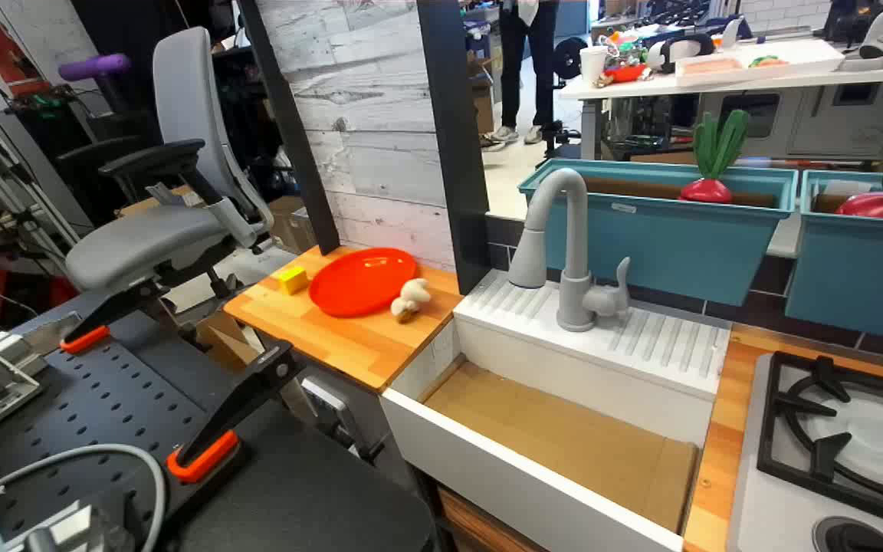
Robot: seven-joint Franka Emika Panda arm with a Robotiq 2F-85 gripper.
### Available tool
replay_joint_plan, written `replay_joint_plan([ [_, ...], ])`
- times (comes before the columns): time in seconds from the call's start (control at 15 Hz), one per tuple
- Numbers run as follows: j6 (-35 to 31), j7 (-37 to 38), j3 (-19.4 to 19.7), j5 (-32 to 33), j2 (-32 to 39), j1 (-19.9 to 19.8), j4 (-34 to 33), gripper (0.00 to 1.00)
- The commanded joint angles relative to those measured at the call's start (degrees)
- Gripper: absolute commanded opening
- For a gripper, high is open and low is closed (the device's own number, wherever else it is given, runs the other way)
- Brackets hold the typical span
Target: Pick up the plush toy on the right and put it on the left side of the counter
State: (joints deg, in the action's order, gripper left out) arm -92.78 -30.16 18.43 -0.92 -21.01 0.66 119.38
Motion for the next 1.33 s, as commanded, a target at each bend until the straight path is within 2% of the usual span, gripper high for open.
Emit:
replay_joint_plan([
  [0.0,0.1,-0.6,-1.6,-0.6,0.3,-2.0,-0.1,1.00],
  [0.93,0.1,-0.6,-1.6,-0.6,0.3,-2.0,-0.1,1.00],
  [1.27,-7.0,2.2,-3.5,-0.5,2.9,-1.8,2.7,1.00],
])
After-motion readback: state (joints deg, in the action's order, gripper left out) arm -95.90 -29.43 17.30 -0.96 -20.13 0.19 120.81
